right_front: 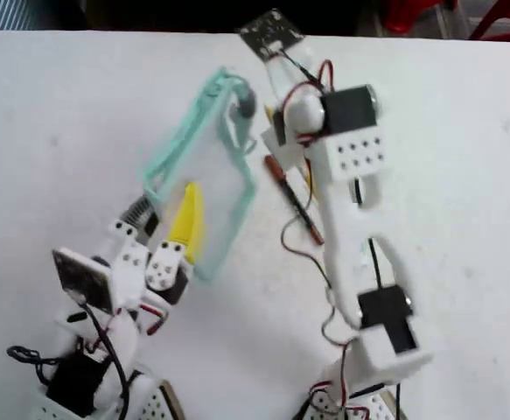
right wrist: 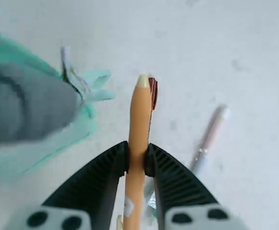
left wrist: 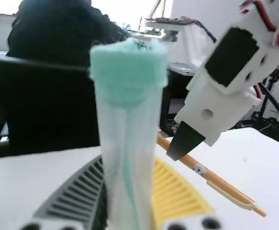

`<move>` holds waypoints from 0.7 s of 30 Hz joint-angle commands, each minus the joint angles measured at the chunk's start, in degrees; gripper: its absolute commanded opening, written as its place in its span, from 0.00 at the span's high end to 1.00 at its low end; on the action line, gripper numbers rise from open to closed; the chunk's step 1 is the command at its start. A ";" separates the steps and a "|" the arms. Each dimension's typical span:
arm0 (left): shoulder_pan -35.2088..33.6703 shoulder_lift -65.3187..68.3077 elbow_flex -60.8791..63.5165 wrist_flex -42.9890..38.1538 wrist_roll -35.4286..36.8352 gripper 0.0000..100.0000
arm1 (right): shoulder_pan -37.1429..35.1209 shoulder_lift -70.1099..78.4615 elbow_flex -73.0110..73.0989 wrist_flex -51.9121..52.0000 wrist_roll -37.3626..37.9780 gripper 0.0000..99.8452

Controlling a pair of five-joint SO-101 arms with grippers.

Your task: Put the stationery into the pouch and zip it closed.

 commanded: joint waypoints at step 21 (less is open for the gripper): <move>1.63 34.07 -0.62 -16.79 -6.77 0.98 | 0.84 -47.69 68.75 -40.57 -5.63 0.98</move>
